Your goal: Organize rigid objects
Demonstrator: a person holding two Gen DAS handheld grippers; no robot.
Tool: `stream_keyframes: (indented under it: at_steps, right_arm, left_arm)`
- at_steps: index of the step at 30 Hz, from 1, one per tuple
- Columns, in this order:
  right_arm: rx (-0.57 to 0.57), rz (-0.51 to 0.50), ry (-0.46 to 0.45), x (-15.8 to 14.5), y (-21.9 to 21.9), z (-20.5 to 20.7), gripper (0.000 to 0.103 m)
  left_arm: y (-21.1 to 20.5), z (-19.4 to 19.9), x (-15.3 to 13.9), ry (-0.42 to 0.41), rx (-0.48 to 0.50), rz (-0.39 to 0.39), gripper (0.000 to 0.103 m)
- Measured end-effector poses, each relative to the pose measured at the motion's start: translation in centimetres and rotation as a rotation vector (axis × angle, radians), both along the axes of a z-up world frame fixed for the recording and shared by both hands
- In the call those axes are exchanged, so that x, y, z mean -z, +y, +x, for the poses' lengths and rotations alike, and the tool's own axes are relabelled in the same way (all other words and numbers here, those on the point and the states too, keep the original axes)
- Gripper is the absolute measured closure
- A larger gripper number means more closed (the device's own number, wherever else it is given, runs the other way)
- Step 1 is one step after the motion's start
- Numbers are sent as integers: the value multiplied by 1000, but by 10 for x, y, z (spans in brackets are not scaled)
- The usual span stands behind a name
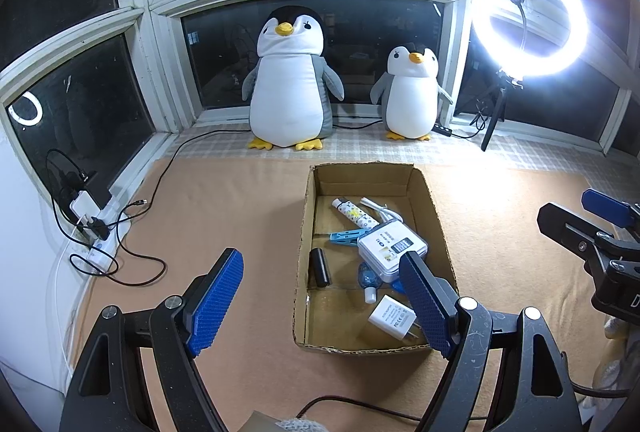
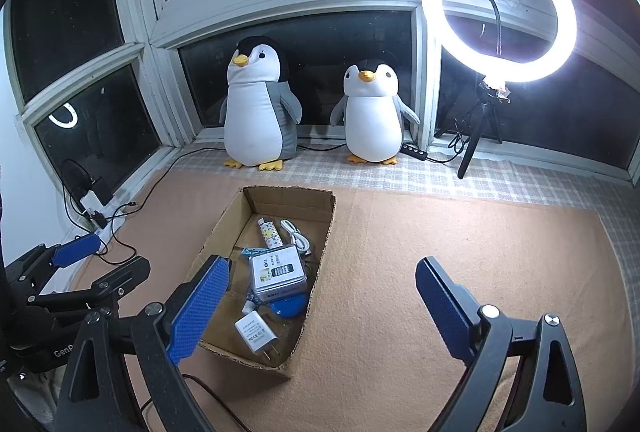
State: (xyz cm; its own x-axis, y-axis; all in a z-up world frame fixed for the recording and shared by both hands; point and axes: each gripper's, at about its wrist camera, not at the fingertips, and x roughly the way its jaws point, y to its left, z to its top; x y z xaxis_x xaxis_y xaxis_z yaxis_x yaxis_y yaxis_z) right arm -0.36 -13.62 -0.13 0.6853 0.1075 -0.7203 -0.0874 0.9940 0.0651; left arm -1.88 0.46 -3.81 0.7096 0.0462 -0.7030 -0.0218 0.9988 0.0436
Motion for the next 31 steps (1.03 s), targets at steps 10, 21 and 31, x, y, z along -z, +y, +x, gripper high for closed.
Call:
stream_keyframes:
  at_steps: [10,21,31]
  right_arm:
    - [4,3,7,2,-2,1,10]
    - [9,4,12,4,-2,0,10]
    - [23,3,22,9,-3,0,10]
  left_arm:
    - [0,0,0,1,0,0,20]
    - [-1,0,2,3,3,-1,20]
    - [-2,1,6,9,5,-5,20]
